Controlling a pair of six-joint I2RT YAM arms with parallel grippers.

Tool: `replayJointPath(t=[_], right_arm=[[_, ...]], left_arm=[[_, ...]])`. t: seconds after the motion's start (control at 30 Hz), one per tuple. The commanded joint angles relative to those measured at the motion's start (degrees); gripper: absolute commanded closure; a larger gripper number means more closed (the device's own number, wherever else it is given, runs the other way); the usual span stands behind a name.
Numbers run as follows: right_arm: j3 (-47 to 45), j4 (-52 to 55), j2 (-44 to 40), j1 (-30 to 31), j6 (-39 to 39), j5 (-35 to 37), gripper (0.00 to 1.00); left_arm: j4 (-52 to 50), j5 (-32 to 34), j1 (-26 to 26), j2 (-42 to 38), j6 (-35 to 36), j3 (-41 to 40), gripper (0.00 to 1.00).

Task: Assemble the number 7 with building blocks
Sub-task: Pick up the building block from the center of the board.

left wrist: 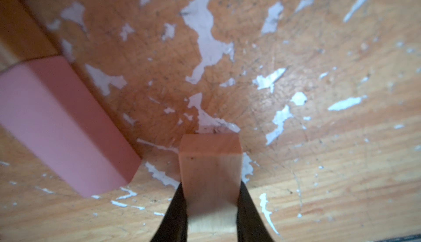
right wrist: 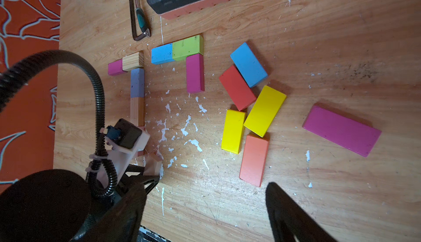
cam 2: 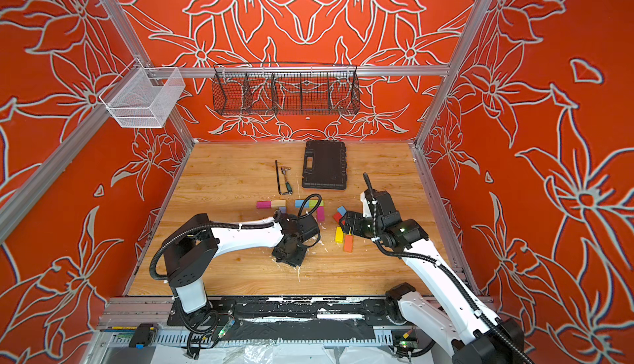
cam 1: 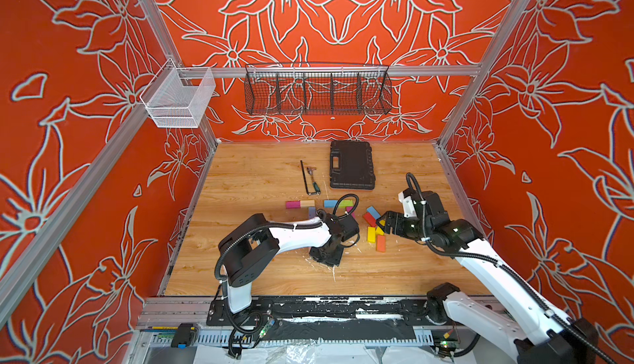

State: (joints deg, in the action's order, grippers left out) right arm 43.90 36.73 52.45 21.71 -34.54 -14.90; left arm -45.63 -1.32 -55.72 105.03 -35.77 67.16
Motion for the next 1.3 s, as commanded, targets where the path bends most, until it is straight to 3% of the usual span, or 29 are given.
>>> replayJointPath(t=[0.0,0.53,0.77,0.93,1.27], right_arm=[[-0.6,0.5,-1.1,-0.5,-0.4,-0.3,0.15],[6.7,11.9,-5.2,-3.8,2.7,5.1,0.15],[6.7,10.3,-4.1,-9.4,4.5,-1.8,0.15],[4.9,8.3,-3.4,-12.0,5.0,-6.3,0.16],[1.7,6.5,-3.5,-14.4,5.3,-8.8,0.16]], left_arm=[[-0.7,0.1,-0.7,2.5,-0.6,-0.2,0.86],[1.5,-7.0,-1.4,-2.0,-1.3,8.3,0.89],[7.1,-12.4,0.2,1.3,-4.9,10.9,0.89],[9.6,-12.0,2.7,3.1,-7.7,11.3,0.89],[7.1,-13.1,6.1,9.2,-5.3,17.6,0.91]])
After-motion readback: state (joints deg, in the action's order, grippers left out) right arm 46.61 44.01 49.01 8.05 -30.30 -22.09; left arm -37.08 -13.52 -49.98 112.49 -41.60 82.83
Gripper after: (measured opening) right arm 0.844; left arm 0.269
